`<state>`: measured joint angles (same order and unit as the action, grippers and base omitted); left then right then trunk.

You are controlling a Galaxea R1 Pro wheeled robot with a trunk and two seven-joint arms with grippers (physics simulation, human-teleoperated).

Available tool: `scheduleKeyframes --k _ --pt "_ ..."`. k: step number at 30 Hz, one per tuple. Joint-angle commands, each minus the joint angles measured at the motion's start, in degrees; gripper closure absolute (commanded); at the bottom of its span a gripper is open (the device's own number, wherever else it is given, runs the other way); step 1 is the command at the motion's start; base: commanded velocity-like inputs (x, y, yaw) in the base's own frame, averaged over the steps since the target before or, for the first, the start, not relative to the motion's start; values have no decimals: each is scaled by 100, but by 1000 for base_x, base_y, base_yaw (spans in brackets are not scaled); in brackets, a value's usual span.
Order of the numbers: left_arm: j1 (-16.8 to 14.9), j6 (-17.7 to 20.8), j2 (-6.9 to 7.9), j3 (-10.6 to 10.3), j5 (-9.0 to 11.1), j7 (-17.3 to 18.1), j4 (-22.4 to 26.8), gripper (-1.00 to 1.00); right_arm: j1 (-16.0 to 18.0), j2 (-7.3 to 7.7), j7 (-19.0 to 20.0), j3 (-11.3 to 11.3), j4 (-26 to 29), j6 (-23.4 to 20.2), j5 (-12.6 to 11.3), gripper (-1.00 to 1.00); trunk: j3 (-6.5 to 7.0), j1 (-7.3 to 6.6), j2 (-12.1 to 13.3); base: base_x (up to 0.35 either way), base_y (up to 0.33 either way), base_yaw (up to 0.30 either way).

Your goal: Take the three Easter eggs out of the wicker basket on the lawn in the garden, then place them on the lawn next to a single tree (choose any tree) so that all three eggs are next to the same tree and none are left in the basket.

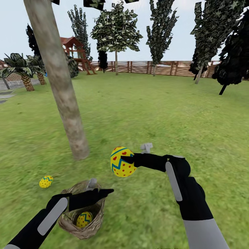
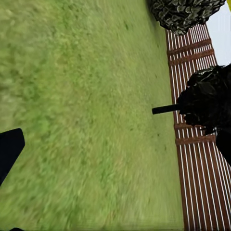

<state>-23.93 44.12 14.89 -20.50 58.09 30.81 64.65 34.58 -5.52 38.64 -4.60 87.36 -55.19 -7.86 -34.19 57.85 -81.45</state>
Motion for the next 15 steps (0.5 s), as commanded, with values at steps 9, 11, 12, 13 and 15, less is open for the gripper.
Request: scheduleKeyframes --k 9,11,12,13,15 --pt "-7 27 5 -4 27 -5 4 -100 5 -2 -24 3 4 -45 -62 100 72 0 -3 0 -314 -71" --pt "-7 27 5 -4 27 -3 4 -100 5 -2 -24 3 3 -45 -63 100 91 0 -3 0 -317 -1" --pt "-6 27 5 -4 27 -3 3 -100 5 -2 -24 3 1 -45 -63 100 100 0 -3 0 -339 -66" --pt "-5 27 5 -6 27 -3 2 -100 5 -2 -24 3 1 -45 -64 100 109 0 -3 0 -340 -103" --pt "-5 27 5 1 27 -3 4 -100 5 -2 -24 3 0 -45 -62 100 126 0 -3 0 -341 -190"
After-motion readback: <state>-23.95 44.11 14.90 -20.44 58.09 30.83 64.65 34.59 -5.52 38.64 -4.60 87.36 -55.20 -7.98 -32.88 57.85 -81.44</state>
